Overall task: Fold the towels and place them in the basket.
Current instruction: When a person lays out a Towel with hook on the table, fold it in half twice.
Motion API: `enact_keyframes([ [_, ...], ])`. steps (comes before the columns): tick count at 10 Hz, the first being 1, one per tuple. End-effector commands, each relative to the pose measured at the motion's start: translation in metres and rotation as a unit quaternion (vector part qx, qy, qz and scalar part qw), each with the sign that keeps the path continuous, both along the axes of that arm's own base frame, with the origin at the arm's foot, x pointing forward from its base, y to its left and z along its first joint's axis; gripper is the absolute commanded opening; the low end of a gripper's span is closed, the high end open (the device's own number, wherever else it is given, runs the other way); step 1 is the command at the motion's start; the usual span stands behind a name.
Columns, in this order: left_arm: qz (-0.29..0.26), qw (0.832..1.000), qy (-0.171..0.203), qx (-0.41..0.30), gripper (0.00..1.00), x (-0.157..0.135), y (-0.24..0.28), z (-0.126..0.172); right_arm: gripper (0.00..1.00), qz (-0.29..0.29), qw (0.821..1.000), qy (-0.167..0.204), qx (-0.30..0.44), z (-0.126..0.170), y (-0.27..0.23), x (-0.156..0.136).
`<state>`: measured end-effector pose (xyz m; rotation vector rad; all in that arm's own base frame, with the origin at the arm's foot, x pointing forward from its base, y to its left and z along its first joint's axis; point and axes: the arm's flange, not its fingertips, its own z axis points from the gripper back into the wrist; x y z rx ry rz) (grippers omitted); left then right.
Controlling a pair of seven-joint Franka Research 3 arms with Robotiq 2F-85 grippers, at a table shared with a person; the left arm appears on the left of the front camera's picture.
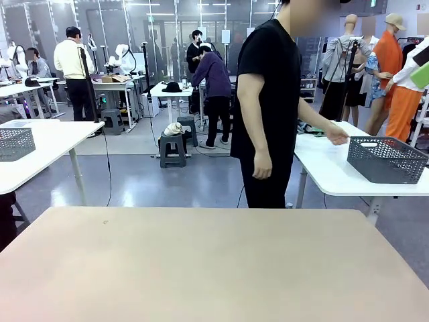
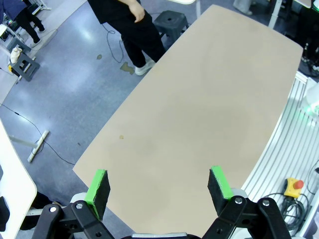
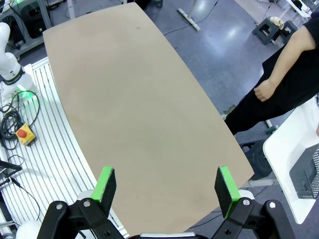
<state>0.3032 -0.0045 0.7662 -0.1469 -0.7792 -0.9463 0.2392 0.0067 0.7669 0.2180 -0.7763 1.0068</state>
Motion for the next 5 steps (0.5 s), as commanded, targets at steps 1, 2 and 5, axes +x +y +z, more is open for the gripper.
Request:
enact_keyframes([
  [1,-0.003,1.000,-0.001,-0.002,1.00,-0.0004,-0.0005,0.0005,1.00,0.004,1.000,-0.001,0.004,-0.0004,0.0011,0.0009],
  [2,-0.003,1.000,-0.001,-0.002,1.00,-0.0004,-0.0005,0.0005,1.00,0.004,1.000,-0.001,0.004,-0.0004,0.0011,0.0009],
  [5,-0.003,1.000,-0.001,-0.002,1.00,-0.0004,-0.0005,0.0005,1.00,0.004,1.000,-0.001,0.004,-0.0004,0.0011,0.0009],
])
